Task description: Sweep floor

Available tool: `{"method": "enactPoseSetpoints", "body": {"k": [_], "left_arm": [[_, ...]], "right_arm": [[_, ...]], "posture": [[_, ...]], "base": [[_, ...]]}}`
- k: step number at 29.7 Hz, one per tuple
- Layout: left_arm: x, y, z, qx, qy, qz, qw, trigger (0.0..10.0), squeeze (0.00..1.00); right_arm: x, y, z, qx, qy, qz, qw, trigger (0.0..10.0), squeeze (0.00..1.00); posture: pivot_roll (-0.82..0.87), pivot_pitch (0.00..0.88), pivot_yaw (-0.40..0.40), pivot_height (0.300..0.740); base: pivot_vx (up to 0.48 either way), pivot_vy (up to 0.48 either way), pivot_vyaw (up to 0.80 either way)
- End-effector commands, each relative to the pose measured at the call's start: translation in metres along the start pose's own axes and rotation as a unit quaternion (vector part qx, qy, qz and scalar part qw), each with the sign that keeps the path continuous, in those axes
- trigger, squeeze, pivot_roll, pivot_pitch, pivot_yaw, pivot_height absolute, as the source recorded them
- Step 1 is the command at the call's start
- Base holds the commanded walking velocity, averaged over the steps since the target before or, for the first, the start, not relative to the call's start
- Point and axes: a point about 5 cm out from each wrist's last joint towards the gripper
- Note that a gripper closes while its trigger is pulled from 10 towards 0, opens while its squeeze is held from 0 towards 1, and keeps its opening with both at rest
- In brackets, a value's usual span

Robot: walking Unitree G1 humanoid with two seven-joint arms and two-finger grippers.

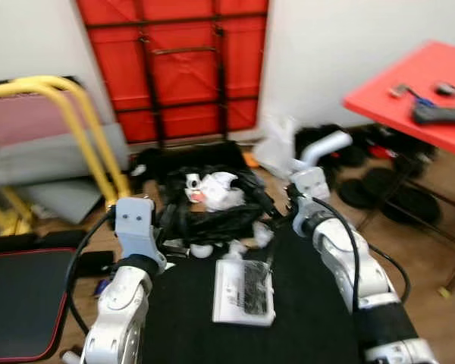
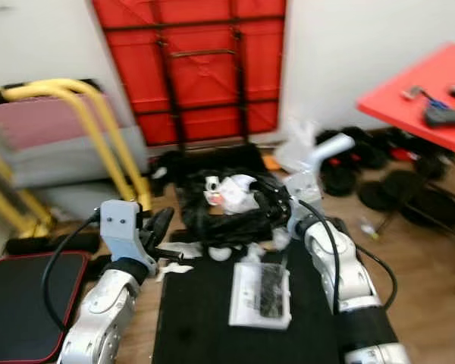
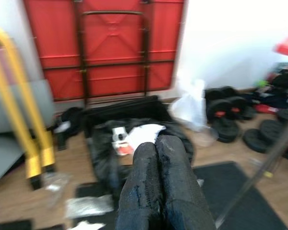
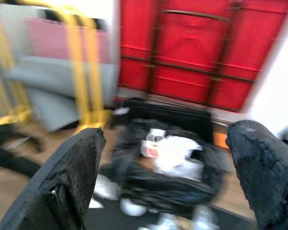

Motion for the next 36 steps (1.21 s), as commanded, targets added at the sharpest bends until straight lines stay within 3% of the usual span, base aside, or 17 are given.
{"method": "enactPoseSetpoints", "body": {"k": [1,36], "left_arm": [[-0.0012,-0.0004,0.0009,-0.002,0.000,0.002,1.000,10.0,0.00],[-0.0007,-0.0004,-0.0002,-0.005,-0.001,0.001,1.000,10.0,0.00]], "right_arm": [[-0.0015,-0.0051,0.0018,-0.006,0.000,0.001,1.000,10.0,0.00],[-0.0005,-0.0036,0.0017,0.002,-0.007,0.008,1.000,10.0,0.00]], "posture": [[-0.13,0.000,-0.035,0.740],[-0.13,0.000,-0.033,0.740]], "base": [[0.000,0.000,0.00],[0.000,0.000,0.00]]}}
Point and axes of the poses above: a point about 5 cm out from each wrist's last joint towards the gripper, its own z axis pointing back from the gripper into the wrist, its own x axis along the axis of the wrist's last joint, y = z × x, and after that the axes turned 10 degrees about z, right-handed
